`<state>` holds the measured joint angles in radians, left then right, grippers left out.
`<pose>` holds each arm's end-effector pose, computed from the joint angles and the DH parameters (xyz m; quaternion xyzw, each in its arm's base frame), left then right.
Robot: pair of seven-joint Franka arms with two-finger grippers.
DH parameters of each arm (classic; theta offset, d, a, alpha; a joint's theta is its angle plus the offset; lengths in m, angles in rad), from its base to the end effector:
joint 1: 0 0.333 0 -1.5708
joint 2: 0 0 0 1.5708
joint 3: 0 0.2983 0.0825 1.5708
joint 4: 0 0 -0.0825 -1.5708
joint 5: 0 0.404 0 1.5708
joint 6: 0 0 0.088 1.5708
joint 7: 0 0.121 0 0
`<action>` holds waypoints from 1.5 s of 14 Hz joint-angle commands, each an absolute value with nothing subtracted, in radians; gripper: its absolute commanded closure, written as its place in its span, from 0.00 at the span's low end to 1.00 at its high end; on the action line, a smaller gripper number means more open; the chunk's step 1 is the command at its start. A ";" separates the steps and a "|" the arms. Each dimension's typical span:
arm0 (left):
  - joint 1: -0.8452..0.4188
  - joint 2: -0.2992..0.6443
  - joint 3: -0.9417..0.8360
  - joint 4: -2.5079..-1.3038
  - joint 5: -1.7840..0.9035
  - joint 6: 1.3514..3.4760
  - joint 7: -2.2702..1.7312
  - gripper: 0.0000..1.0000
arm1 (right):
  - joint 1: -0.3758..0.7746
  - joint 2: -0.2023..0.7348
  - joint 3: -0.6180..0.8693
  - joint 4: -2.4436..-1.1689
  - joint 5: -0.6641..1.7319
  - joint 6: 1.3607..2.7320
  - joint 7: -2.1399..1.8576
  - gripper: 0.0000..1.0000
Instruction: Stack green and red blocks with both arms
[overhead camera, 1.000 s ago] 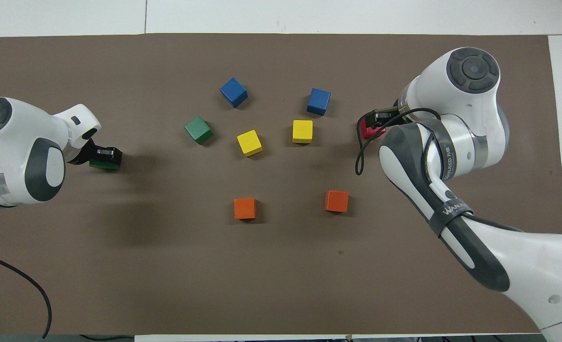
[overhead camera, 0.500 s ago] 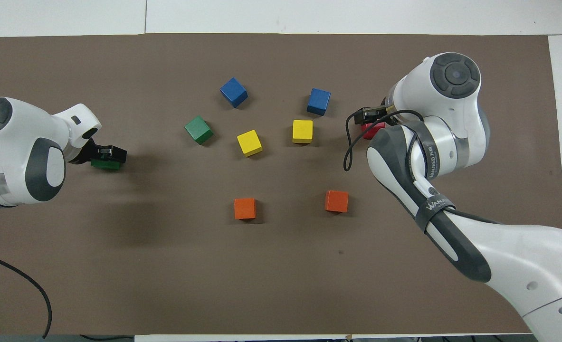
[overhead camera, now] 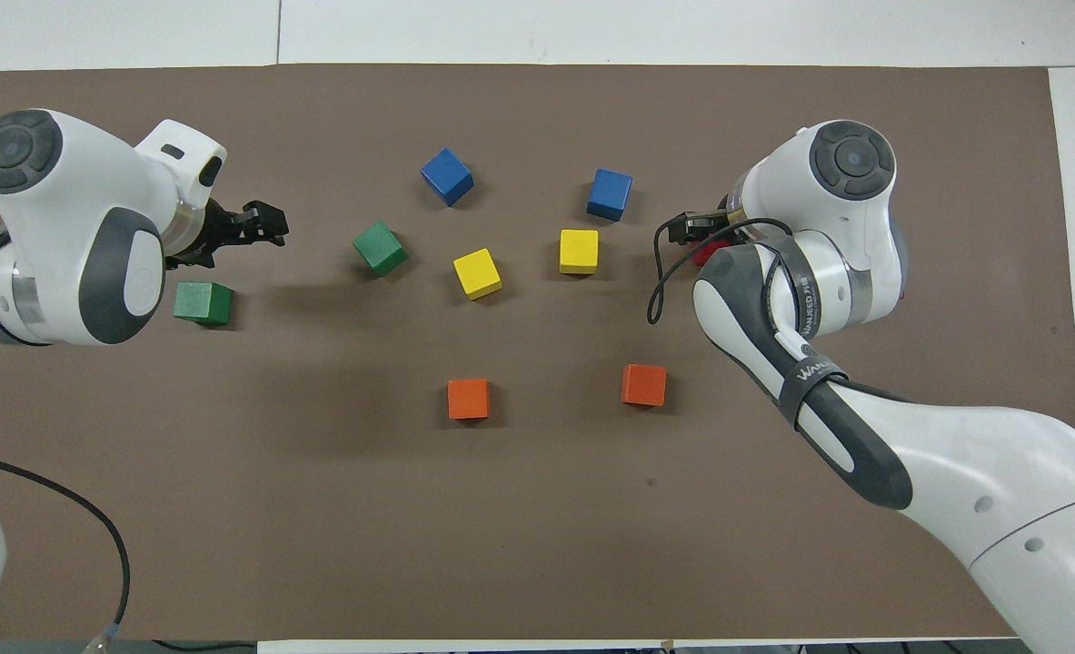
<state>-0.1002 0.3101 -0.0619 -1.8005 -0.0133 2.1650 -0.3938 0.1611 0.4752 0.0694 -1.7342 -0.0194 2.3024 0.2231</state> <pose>0.6447 -0.1040 0.3394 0.9922 0.1208 0.0223 0.0220 0.6652 0.1520 0.2743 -0.9988 -0.0053 -0.0441 0.0185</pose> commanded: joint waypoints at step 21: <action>-0.333 0.492 -0.041 -1.707 0.087 2.261 -1.000 0.00 | -0.156 0.238 0.071 -1.778 -0.051 2.002 -0.172 1.00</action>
